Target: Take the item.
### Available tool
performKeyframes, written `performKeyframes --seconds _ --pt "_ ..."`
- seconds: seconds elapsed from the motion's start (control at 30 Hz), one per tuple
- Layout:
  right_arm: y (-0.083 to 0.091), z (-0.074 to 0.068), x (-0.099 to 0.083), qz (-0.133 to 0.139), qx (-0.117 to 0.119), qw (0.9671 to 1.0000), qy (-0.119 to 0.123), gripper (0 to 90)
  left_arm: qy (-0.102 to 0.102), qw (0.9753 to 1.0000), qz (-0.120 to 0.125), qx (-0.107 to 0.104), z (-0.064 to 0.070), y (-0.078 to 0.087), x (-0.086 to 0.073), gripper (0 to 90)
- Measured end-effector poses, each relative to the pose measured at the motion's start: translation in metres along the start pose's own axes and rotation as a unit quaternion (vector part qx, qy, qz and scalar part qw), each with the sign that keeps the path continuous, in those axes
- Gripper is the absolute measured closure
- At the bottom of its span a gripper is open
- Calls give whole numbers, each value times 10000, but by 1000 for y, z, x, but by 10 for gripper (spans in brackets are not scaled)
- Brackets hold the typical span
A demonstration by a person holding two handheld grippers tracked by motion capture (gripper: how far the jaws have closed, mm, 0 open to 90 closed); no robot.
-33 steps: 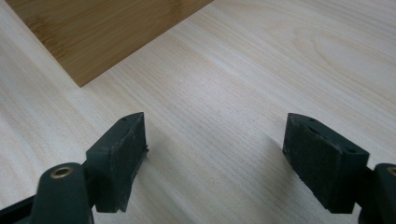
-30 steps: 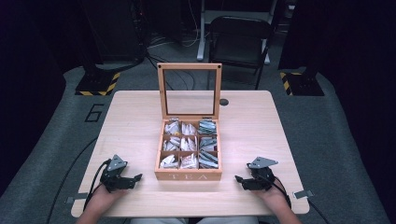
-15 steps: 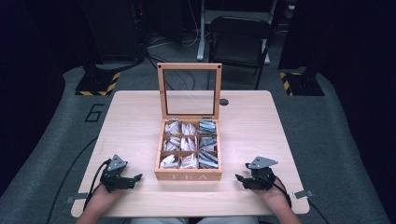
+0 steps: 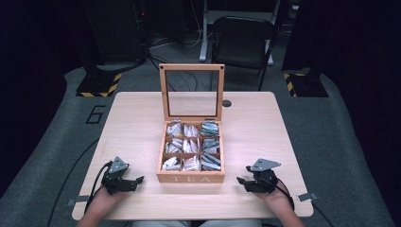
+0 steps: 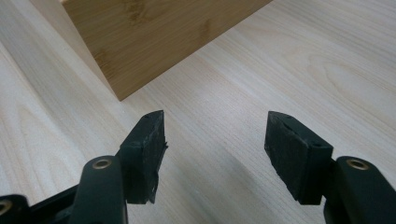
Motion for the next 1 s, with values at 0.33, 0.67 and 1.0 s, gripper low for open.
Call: performKeyframes --seconds 0.33,0.67,1.0 --pt "5 -6 8 74 136 9997 -210 378 5 10000 8 -2 0 0 0 137" --pt "11 -13 18 213 234 9995 -8 381 4 10000 7 -2 0 0 0 137" --pt "21 -5 27 255 320 9991 -140 387 3 10000 5 -7 0 0 0 137"
Point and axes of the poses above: each handheld gripper's, and its own axes: y roughly backward along the jaws, x roughly out of its top, z roughly to its right, the point moved 3 cm from there along -y, roughly forward along the jaws, and after that the axes turned 12 degrees about -x, right-handed, at the moved point
